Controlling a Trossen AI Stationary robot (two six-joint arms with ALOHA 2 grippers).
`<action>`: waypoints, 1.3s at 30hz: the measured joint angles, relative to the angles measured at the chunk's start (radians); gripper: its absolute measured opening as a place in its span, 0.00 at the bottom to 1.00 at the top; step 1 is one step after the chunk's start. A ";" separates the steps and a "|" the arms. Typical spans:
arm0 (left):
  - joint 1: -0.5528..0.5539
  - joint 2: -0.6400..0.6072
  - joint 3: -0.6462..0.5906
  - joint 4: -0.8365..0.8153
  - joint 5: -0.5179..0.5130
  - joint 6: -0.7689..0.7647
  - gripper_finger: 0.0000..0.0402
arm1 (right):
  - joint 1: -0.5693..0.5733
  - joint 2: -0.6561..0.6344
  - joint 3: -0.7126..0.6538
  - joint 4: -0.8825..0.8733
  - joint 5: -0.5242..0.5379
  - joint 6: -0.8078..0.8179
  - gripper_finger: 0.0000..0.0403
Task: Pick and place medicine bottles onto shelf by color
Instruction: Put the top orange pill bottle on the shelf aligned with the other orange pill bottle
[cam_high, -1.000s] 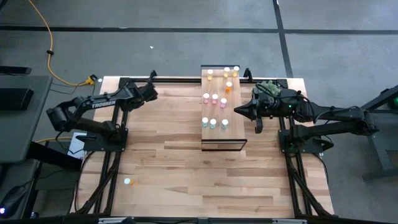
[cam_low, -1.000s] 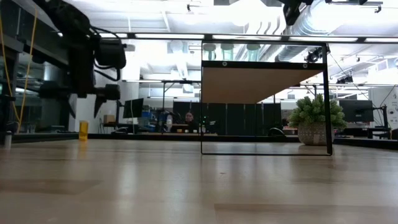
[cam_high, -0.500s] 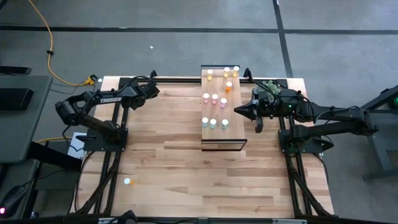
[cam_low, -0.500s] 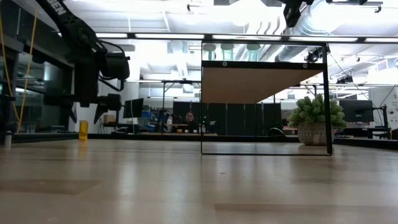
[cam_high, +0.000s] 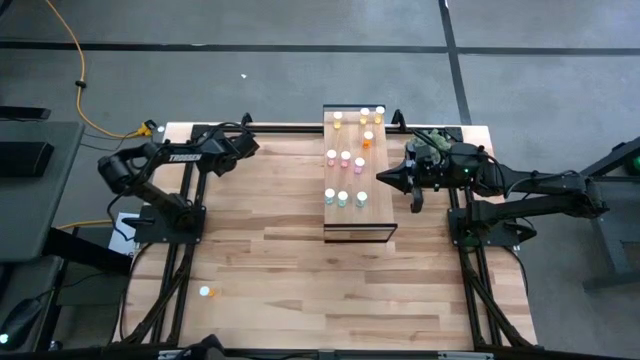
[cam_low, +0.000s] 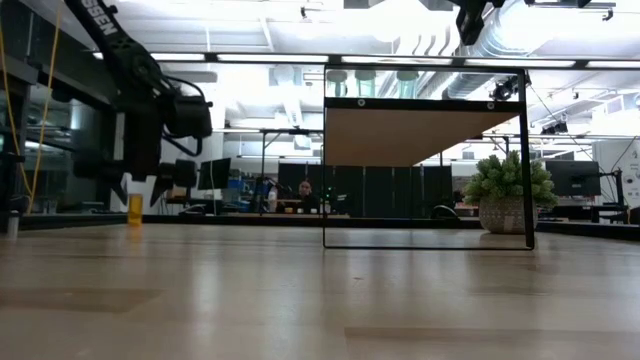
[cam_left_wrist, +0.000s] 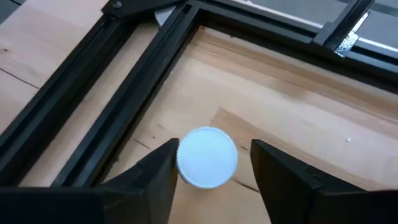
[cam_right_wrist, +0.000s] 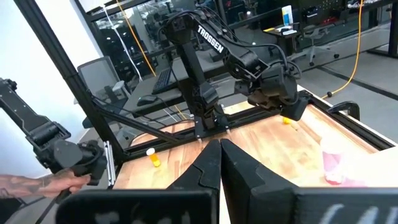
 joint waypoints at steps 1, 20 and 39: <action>0.000 0.005 0.000 0.001 0.000 -0.003 0.45 | 0.000 0.000 0.000 0.000 0.000 0.002 0.00; -0.017 -0.019 0.000 -0.001 -0.012 0.051 0.24 | 0.000 0.000 0.000 0.000 0.007 0.024 0.00; -0.308 -0.347 0.093 0.400 0.234 0.715 0.25 | 0.000 0.000 0.000 0.000 0.009 -0.002 0.00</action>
